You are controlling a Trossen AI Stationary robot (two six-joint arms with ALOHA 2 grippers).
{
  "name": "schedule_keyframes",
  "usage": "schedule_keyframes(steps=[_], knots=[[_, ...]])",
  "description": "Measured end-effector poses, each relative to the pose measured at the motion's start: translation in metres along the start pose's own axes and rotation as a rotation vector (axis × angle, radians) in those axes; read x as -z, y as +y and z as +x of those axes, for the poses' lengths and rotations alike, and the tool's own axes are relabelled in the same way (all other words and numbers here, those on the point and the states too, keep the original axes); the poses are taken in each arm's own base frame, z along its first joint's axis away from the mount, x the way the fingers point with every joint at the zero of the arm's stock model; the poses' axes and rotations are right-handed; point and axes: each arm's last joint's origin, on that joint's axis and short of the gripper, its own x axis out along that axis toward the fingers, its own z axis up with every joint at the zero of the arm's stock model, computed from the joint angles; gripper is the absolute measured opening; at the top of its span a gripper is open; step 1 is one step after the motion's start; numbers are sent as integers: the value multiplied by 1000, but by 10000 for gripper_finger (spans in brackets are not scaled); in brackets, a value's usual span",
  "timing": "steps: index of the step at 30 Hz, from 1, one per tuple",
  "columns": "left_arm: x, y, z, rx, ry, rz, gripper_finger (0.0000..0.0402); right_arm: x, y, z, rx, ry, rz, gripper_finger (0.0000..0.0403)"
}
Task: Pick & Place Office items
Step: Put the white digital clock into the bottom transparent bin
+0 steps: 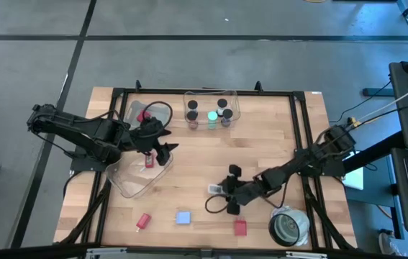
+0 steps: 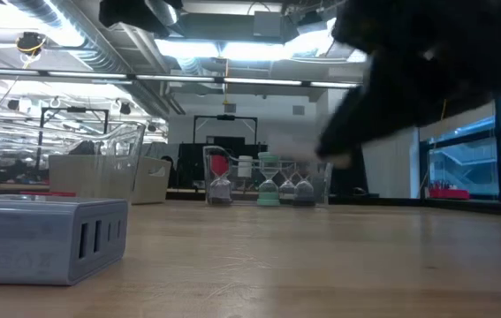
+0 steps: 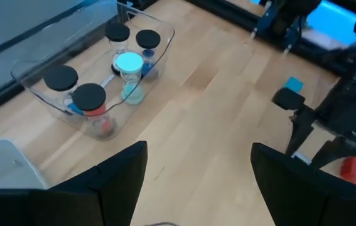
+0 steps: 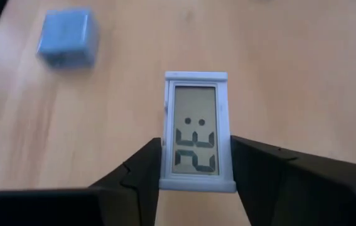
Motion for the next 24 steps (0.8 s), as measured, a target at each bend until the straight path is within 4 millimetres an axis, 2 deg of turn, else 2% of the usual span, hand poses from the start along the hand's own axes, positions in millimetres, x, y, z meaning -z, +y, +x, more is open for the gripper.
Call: schedule_keyframes(steps=[6, 12, 17, 21, 24], knots=[[-4, -14, 10, 101, -19, -72, 281, -39, -20, -35, 165, -192, -84, 163], [-3, -42, 42, 255, -6, -29, 281, -68, -42, -60, 332, -318, -150, 161], [0, -56, 72, 163, -107, -100, 281, -73, -47, -63, 410, -329, -251, 161], [-4, -59, 81, 129, -180, -70, 281, -73, -48, -64, 459, -319, -295, 161], [-7, -56, 87, 146, -172, -88, 281, -75, -49, -65, 505, -317, -339, 161]])
